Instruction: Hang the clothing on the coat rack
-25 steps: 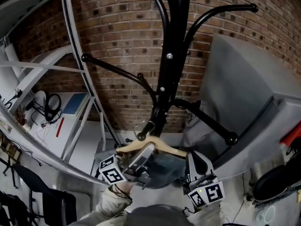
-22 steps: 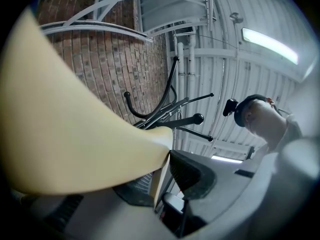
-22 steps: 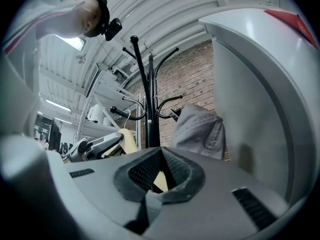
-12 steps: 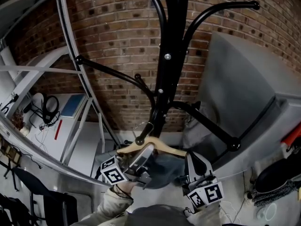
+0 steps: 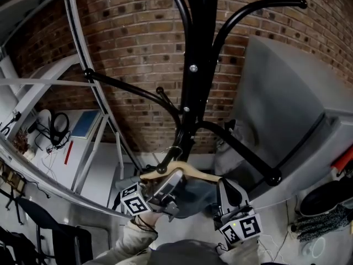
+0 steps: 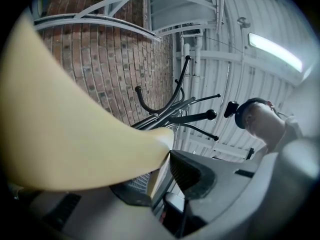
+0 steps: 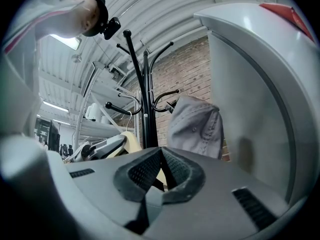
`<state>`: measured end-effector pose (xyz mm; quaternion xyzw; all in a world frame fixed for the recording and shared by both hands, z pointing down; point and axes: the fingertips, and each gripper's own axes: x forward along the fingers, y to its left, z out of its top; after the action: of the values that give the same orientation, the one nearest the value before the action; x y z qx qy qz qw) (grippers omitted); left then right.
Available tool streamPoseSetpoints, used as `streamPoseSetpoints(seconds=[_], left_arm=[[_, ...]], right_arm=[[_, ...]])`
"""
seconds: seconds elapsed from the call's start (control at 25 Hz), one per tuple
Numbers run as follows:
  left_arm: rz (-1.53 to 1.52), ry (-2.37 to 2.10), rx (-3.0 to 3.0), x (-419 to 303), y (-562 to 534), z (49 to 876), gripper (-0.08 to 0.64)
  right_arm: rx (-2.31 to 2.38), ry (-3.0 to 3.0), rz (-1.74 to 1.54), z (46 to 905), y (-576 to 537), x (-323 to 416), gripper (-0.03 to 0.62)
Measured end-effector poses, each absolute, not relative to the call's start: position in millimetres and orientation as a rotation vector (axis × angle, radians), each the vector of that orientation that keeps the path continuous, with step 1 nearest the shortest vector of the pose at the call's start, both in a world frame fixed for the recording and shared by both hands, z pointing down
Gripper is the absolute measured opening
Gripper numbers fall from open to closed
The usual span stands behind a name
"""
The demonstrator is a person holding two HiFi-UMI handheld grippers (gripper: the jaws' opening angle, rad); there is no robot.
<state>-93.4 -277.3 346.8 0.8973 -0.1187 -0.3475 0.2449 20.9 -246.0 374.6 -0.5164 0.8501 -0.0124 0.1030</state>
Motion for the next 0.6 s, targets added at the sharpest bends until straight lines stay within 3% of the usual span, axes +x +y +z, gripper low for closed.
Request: streamPoseSetpoints(seconds=[0.6], left_arm=[[-1.059,-0.235,2.338,-93.1,-278.7,349.5,0.109]], right_arm=[[-1.477,2.513,-0.053,370.4,-241.2,21.2,0.023]])
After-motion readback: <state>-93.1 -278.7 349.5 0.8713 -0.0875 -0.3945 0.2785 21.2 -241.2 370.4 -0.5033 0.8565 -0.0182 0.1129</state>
